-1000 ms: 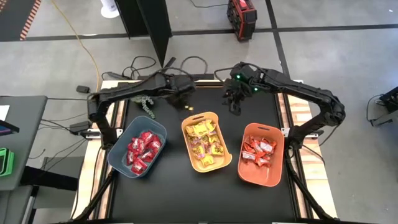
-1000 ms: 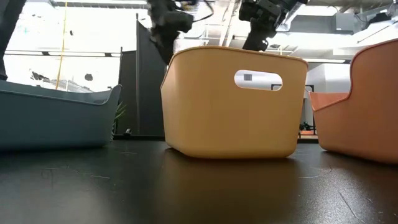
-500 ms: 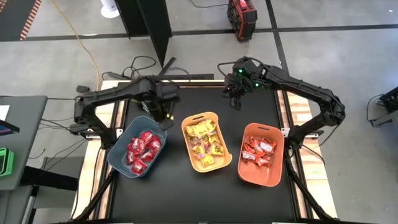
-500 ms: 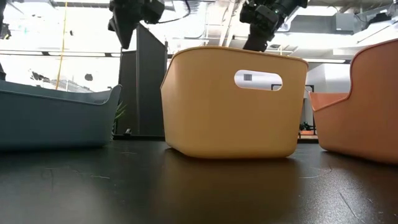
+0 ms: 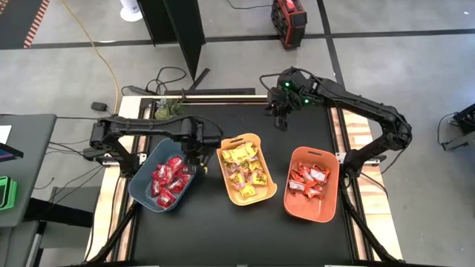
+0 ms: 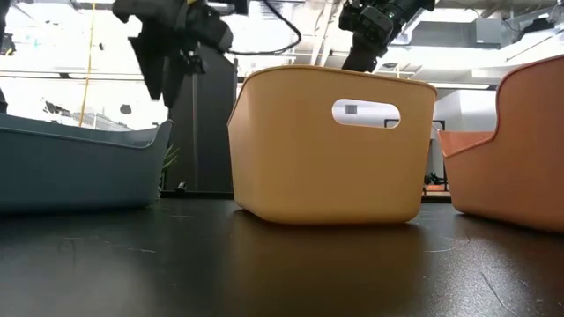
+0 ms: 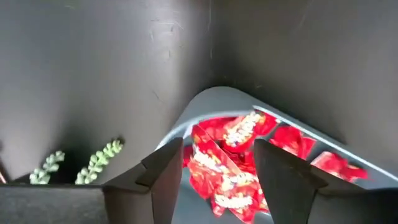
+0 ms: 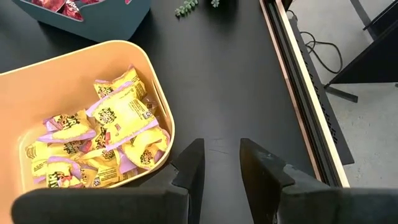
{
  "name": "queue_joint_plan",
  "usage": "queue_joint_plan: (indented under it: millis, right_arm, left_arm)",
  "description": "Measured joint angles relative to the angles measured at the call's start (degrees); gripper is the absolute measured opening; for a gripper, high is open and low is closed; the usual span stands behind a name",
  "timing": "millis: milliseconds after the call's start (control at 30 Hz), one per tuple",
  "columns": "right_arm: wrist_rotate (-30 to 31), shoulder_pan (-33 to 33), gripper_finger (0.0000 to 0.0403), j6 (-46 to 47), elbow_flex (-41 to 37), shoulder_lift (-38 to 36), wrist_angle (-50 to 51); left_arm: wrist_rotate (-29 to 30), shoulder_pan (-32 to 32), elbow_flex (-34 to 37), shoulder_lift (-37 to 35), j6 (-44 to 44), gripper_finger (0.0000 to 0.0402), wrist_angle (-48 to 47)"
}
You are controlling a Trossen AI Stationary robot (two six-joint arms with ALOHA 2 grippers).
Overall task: Sort candy
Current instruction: Adjust the bins
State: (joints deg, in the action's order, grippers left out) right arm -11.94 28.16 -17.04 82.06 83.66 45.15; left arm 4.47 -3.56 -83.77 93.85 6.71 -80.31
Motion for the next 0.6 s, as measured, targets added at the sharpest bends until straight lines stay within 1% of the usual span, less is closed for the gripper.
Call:
queue_joint_plan:
  millis: [133,333,500,600]
  right_arm:
    - [0.0,0.0,0.0119,0.0,0.0,0.0,0.0]
    - [-0.1,0.0,0.0119,0.3,0.0,0.0,0.0]
    - [-0.1,0.0,0.0119,0.8,0.0,0.0,0.2]
    - [-0.1,0.0,0.0119,1.5,0.0,0.0,0.2]
  left_arm:
    - [3.0,0.1,3.4,0.0,1.0,0.0175,2.5]
    - [4.4,0.1,5.6,0.0,0.6,0.0129,9.4]
    - [5.0,0.1,6.4,0.0,-3.9,0.0091,16.0]
    - [5.1,-0.4,6.4,0.0,-9.1,0.0077,19.4]
